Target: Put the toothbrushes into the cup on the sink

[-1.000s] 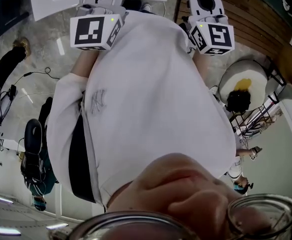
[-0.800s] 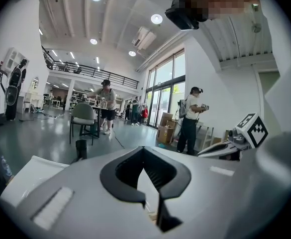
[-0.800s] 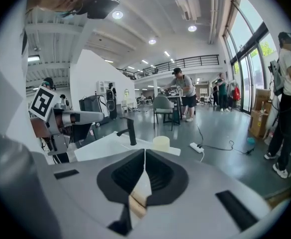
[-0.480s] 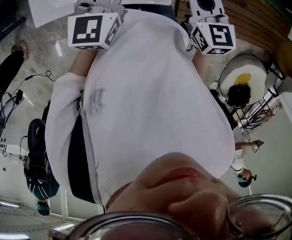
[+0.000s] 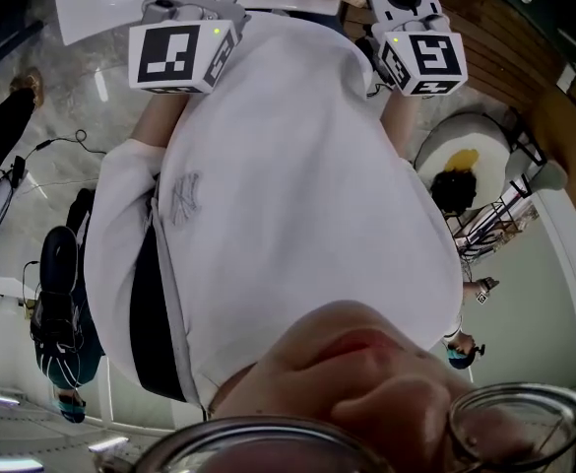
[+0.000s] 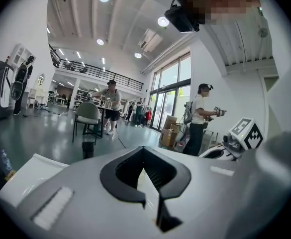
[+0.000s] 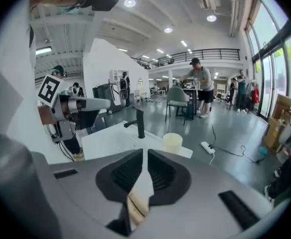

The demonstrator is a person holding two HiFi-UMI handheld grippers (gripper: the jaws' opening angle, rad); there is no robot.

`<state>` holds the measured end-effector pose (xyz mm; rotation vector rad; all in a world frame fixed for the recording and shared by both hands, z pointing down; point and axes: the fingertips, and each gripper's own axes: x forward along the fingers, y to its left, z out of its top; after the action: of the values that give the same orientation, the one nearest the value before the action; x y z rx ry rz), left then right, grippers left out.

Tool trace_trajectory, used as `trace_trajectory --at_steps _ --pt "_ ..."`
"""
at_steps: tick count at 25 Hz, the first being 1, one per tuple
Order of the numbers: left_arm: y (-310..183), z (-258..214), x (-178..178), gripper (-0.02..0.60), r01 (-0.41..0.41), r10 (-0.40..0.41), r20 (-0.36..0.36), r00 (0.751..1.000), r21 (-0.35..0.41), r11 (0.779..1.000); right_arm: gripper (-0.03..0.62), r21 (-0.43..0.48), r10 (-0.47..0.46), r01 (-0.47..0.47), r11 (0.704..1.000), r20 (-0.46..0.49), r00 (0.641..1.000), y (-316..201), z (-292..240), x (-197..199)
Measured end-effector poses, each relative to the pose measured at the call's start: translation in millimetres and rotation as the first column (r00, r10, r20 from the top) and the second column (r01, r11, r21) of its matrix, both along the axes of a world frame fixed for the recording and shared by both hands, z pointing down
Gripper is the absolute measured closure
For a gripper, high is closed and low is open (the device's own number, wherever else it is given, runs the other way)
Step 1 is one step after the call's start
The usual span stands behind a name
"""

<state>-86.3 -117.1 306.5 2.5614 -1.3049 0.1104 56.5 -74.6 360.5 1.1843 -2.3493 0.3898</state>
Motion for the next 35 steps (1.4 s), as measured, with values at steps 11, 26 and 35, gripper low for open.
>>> trace_trajectory --at_steps 11,26,35 --pt "-13.8 -8.3 -18.2 0.576 0.108 -0.108 0.007 0.994 -0.006 0.994 0.5 -0.223 -0.411 0.37 0.902 -0.178 0.894 -9.7 59.4 -20.1" --pt "-12.4 -3.3 -33.1 0.577 0.172 -0.171 0.022 0.985 -0.025 0.985 0.502 -0.6 -0.764 0.529 0.6 -0.235 0.601 35.6 167.0 -20.7" --pt "-10.9 -5.0 -28.4 0.577 0.162 -0.161 0.021 0.987 -0.024 0.987 0.502 -0.695 -0.8 0.497 0.519 -0.191 0.568 42.3 185.6 -15.0"
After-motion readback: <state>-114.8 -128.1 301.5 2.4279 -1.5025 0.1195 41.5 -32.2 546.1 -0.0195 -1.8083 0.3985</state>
